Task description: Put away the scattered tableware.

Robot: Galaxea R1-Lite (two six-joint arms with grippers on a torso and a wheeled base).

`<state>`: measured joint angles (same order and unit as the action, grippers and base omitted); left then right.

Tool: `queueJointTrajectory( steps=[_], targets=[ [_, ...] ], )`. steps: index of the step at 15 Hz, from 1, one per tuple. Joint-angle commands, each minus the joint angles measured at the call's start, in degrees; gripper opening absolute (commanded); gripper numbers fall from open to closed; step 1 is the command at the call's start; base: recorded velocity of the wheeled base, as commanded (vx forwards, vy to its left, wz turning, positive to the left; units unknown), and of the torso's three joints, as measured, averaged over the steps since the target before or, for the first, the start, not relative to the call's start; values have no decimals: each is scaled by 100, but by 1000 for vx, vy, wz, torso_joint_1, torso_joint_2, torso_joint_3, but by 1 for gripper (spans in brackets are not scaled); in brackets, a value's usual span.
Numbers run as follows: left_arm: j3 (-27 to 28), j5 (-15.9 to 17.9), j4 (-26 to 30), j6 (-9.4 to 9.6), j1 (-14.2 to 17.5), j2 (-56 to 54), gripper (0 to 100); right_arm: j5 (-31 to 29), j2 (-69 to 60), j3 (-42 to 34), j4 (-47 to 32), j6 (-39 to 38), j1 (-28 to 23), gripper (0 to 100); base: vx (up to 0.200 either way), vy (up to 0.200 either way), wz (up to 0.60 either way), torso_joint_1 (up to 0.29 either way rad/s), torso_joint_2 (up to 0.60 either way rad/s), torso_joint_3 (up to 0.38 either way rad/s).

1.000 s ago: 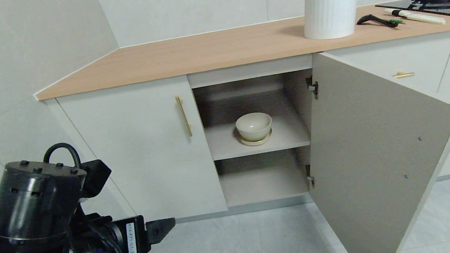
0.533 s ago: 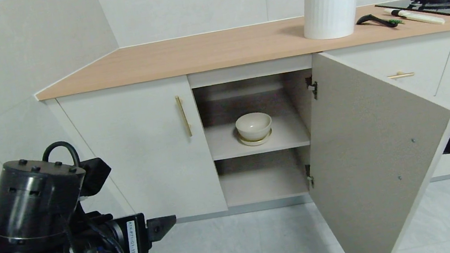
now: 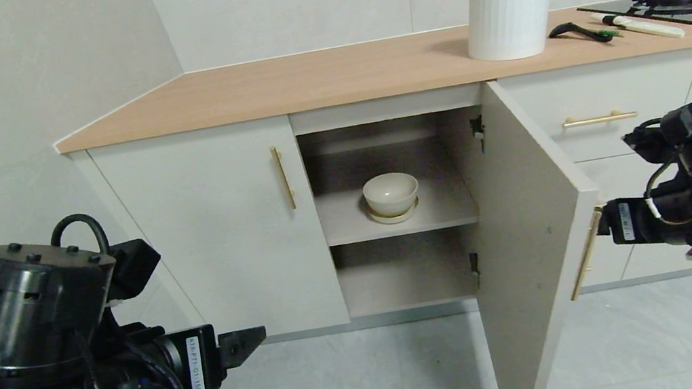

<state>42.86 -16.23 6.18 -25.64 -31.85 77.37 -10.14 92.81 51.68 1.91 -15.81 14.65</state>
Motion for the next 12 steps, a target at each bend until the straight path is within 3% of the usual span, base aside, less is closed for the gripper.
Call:
queueJointTrajectory(
  steps=[1, 4, 8, 12],
  targets=[
    [20, -21, -3, 6, -5, -73, 100, -5, 633, 501, 20, 17, 591, 100, 0, 0, 0, 0, 0, 0],
    [20, -30, -3, 15, -5, -135, 100, -5, 1354, 1248, 11, 17, 1127, 100, 0, 0, 0, 0, 0, 0],
    [20, -30, 6, 24, -5, -108, 100, 127, 2110, 2127, 20, 8, 1303, 100, 0, 0, 0, 0, 0, 0],
    [29, -47, -3, 32, 4, -65, 100, 188, 2488, 2444, 143, -36, 1418, 100, 0, 0, 0, 0, 0, 0]
  ],
)
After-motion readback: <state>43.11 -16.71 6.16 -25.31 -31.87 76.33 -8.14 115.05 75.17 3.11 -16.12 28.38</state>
